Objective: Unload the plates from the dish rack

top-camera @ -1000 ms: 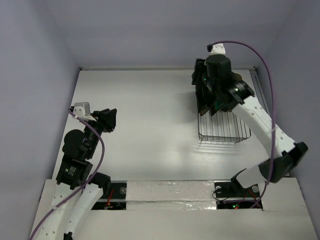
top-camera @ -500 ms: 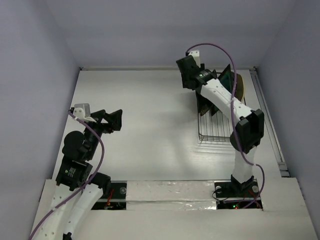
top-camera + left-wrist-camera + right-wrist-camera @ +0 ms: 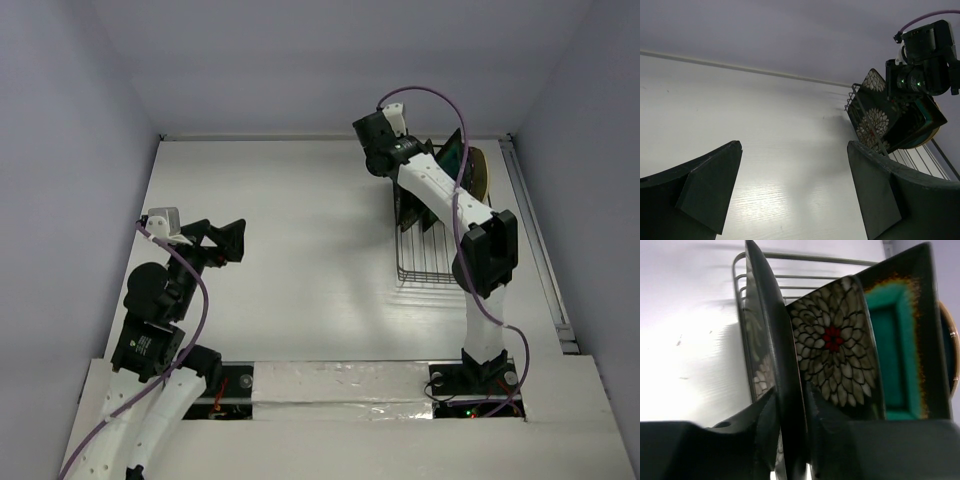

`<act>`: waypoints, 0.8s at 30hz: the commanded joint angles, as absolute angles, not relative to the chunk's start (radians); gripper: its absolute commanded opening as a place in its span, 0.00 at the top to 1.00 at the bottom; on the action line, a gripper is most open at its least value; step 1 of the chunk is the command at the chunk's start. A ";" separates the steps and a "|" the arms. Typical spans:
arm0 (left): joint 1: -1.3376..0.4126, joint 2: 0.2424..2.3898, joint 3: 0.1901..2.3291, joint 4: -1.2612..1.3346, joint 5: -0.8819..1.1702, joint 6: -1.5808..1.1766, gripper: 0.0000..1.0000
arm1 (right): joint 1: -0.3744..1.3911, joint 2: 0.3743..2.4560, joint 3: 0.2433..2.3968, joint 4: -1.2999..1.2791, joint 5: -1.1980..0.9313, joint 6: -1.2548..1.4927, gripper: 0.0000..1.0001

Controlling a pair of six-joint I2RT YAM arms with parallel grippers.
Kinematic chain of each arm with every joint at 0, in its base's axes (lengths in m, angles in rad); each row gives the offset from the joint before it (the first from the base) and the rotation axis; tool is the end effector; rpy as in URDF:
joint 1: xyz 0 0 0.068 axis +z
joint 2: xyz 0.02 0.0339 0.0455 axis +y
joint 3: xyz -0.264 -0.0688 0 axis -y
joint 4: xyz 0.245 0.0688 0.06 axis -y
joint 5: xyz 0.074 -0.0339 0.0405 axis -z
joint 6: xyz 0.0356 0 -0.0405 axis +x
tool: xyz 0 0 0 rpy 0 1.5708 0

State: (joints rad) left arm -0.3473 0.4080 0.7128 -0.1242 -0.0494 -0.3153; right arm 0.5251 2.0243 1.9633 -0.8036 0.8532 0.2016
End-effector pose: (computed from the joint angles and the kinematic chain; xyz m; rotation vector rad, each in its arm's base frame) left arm 0.0957 -0.0328 0.3687 -0.0192 1.4097 -0.5167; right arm 0.4003 0.2009 0.3217 0.0091 2.1588 -0.6257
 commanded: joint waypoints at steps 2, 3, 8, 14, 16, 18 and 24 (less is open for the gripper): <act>-0.353 0.393 0.710 -0.081 -0.044 -0.304 0.15 | 0.526 1.996 2.028 -0.789 0.962 0.146 0.81; -0.353 0.393 0.710 -0.083 -0.046 -0.304 0.15 | 0.526 1.988 2.029 -0.773 0.963 0.137 0.85; -0.353 0.397 0.710 -0.086 -0.054 -0.305 0.14 | 0.535 1.942 2.031 -0.733 1.005 0.055 1.00; -0.353 0.397 0.709 -0.086 -0.054 -0.304 0.14 | 0.565 1.887 2.019 -0.646 1.072 -0.104 1.00; -0.353 0.400 0.712 -0.087 -0.060 -0.305 0.14 | 0.575 1.873 2.017 -0.624 1.083 -0.133 1.00; -0.353 0.403 0.712 -0.087 -0.061 -0.305 0.14 | 0.584 1.861 2.031 -0.623 1.086 -0.146 1.00; -0.353 0.410 0.712 -0.092 -0.063 -0.307 0.14 | 0.613 1.812 2.098 -0.633 1.114 -0.150 1.00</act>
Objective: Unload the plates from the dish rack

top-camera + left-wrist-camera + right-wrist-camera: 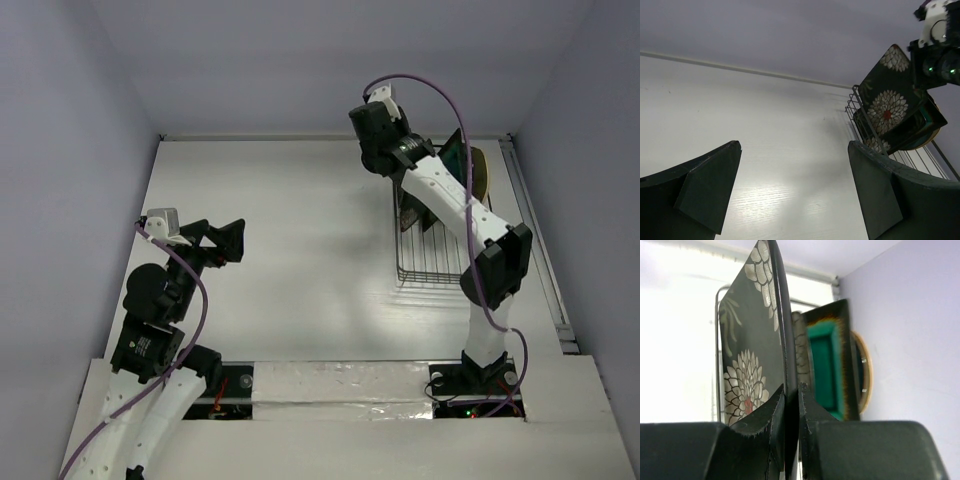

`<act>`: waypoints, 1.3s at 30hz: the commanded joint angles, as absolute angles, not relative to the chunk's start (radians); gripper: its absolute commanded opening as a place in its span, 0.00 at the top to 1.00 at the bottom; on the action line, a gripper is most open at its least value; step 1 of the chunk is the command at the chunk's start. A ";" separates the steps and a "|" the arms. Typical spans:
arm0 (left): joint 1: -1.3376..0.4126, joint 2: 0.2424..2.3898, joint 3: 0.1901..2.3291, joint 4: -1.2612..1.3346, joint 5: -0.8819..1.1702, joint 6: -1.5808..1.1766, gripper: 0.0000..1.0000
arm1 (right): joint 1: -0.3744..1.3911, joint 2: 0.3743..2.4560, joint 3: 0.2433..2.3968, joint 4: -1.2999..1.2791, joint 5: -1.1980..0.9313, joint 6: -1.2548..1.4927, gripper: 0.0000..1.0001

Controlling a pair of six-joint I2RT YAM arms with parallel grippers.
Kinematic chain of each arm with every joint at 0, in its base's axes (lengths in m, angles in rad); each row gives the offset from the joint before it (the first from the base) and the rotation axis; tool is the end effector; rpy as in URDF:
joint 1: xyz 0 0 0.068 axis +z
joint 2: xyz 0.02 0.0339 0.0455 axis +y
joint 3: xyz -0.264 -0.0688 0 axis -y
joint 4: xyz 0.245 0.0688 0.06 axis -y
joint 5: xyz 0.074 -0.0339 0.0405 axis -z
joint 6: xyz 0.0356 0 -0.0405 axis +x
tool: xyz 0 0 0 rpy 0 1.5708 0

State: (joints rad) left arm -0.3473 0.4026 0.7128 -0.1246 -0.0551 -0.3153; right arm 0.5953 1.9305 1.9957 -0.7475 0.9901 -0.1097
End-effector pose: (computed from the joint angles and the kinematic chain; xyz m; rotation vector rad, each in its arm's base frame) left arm 0.0945 -0.0321 0.3691 -0.0242 1.4044 -0.5138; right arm 0.3695 0.2143 0.3775 -0.2026 1.9999 -0.7975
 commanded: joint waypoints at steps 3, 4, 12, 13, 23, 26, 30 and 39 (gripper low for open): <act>-0.353 0.411 0.712 -0.094 -0.069 -0.308 0.14 | 0.646 1.763 2.143 -0.673 1.121 -0.112 1.00; -0.353 0.413 0.712 -0.092 -0.069 -0.308 0.14 | 0.658 1.729 2.149 -0.678 1.112 -0.098 1.00; -0.353 0.414 0.713 -0.100 -0.097 -0.316 0.19 | 0.778 1.680 2.060 -0.525 0.694 0.191 1.00; -0.353 0.410 0.713 -0.101 -0.103 -0.319 0.19 | 0.788 1.687 2.036 -0.487 0.651 0.225 1.00; -0.353 0.422 0.721 -0.114 -0.139 -0.324 0.21 | 0.821 1.925 1.980 -0.069 0.264 0.590 1.00; -0.353 0.414 0.721 -0.115 -0.143 -0.322 0.21 | 0.821 2.035 2.026 -0.034 0.238 0.692 1.00; -0.353 0.410 0.721 -0.115 -0.140 -0.322 0.21 | 0.821 2.186 2.150 -0.041 0.216 0.787 1.00; -0.371 0.410 0.719 -0.110 -0.130 -0.321 0.21 | 0.821 2.362 2.252 -0.086 0.186 0.914 1.00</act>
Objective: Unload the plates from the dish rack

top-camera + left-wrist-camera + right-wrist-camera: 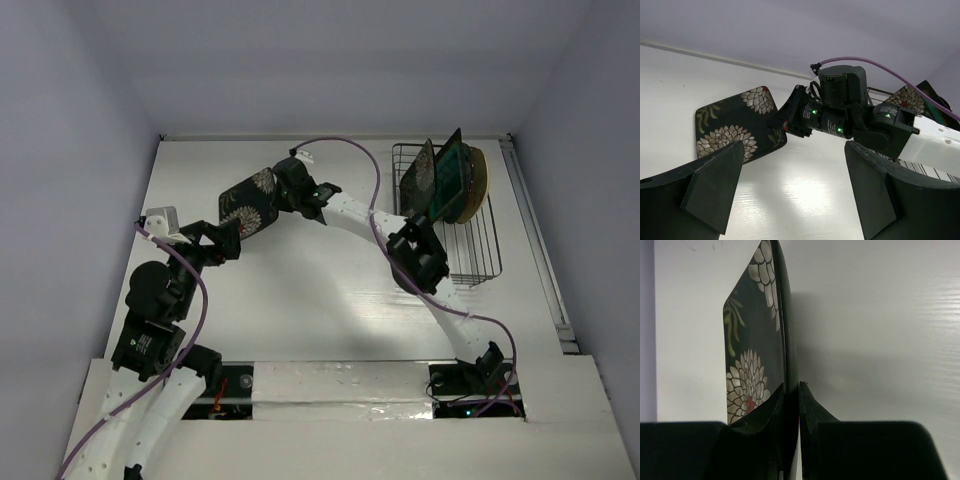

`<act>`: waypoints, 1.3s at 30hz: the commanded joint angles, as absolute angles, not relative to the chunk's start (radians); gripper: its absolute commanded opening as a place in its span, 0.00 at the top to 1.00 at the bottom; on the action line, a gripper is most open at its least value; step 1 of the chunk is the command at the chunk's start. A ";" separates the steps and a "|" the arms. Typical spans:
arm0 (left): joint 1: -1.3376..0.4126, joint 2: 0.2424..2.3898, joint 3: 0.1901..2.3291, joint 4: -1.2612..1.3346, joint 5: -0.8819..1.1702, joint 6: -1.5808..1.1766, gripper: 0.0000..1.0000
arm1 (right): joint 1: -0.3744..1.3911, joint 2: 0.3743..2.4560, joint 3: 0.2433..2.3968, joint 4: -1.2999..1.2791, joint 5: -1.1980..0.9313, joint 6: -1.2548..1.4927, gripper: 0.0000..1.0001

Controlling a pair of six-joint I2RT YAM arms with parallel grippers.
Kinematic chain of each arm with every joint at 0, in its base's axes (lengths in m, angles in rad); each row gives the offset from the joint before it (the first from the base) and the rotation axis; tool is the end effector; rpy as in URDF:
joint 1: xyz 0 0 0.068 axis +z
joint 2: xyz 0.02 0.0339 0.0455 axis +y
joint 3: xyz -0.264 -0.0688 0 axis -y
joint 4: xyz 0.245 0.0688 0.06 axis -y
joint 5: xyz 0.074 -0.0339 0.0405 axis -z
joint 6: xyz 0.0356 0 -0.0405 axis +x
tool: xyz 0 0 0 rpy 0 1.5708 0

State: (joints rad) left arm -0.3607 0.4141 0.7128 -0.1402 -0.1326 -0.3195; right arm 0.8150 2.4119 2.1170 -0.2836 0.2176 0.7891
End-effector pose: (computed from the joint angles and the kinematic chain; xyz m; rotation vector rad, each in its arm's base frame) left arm 0.0978 -0.0319 0.3664 -0.0816 1.4277 -0.4684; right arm 0.3895 0.4020 0.2162 0.1022 2.2155 0.6933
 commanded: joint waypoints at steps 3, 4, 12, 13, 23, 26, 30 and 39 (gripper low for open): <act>-0.371 0.411 0.719 -0.112 -0.127 -0.321 0.21 | 0.821 2.396 2.237 -0.081 0.163 0.957 0.98; -0.371 0.411 0.719 -0.110 -0.127 -0.321 0.21 | 0.821 2.399 2.224 -0.078 0.155 0.972 0.95; -0.371 0.405 0.718 -0.107 -0.117 -0.321 0.21 | 0.821 2.353 2.037 -0.011 0.109 0.999 0.43; -0.371 0.405 0.718 -0.109 -0.117 -0.321 0.22 | 0.821 2.350 2.031 -0.012 0.106 0.994 0.40; -0.371 0.399 0.718 -0.110 -0.117 -0.321 0.22 | 0.821 2.243 2.020 -0.170 0.190 0.824 0.00; -0.371 0.396 0.718 -0.109 -0.120 -0.321 0.22 | 0.821 2.166 1.997 -0.216 0.233 0.738 0.00; -0.371 0.391 0.718 -0.110 -0.118 -0.319 0.22 | 0.795 1.978 1.875 -0.264 0.358 0.567 0.35; -0.371 0.357 0.719 -0.112 -0.123 -0.314 0.73 | 0.533 1.396 1.438 -0.417 0.582 0.362 1.00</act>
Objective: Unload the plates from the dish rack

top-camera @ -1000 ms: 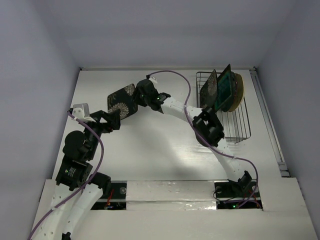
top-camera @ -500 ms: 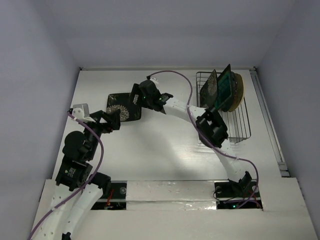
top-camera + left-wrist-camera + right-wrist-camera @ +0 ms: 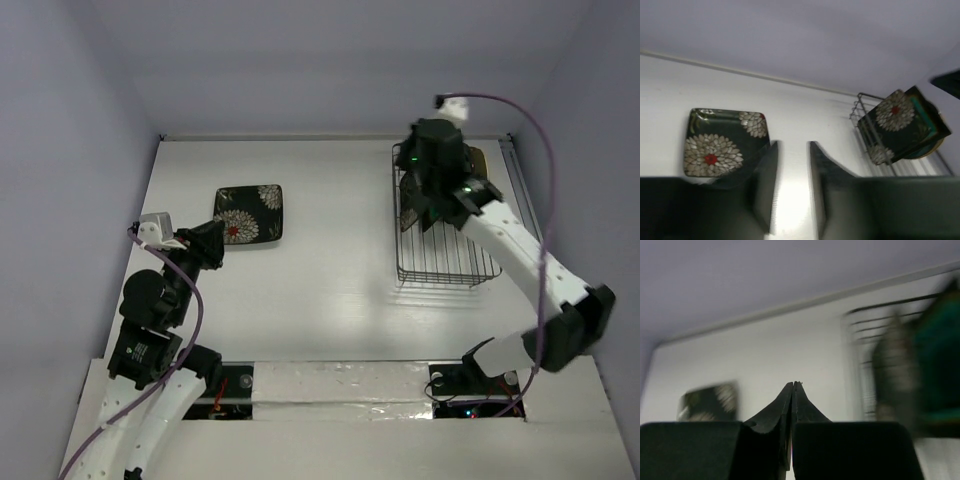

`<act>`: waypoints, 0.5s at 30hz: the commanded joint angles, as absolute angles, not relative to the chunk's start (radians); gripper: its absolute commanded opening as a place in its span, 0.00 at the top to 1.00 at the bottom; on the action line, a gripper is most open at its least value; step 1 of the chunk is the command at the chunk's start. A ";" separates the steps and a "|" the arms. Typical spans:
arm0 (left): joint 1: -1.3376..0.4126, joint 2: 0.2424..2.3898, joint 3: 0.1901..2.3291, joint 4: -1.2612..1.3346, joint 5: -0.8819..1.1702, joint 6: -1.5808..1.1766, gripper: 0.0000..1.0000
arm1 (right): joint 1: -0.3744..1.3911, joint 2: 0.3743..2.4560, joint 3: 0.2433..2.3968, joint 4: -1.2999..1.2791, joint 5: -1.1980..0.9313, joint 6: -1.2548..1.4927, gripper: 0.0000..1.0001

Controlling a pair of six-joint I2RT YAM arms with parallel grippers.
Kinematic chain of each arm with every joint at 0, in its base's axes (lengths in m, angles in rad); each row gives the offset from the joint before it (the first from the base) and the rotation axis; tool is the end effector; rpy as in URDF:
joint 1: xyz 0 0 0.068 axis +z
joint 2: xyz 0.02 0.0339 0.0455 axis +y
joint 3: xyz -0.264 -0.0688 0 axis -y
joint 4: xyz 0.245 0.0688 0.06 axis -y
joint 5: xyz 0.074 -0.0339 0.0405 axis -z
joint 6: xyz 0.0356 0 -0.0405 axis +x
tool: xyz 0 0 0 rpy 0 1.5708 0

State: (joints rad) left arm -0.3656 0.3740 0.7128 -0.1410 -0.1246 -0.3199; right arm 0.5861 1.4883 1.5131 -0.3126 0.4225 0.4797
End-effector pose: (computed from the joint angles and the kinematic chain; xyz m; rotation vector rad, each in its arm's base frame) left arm 0.0880 -0.0290 0.3695 -0.0739 1.3896 -0.4875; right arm 0.2945 0.1780 0.4124 0.1947 1.8371 0.3552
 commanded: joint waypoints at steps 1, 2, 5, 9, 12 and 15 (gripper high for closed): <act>-0.380 0.360 0.721 -0.112 -0.124 -0.314 0.86 | 0.514 1.349 1.422 -0.440 0.604 0.350 0.99; -0.380 0.364 0.721 -0.112 -0.126 -0.314 0.90 | 0.494 1.336 1.422 -0.465 0.613 0.342 0.94; -0.380 0.365 0.721 -0.115 -0.130 -0.316 0.93 | 0.391 1.335 1.420 -0.529 0.582 0.316 0.42; -0.380 0.362 0.721 -0.120 -0.133 -0.318 0.73 | 0.322 1.358 1.388 -0.528 0.470 0.302 0.23; -0.380 0.364 0.721 -0.118 -0.127 -0.318 0.61 | 0.301 1.387 1.377 -0.489 0.440 0.287 0.28; -0.380 0.367 0.719 -0.118 -0.126 -0.318 0.57 | 0.287 1.460 1.410 -0.500 0.416 0.275 0.32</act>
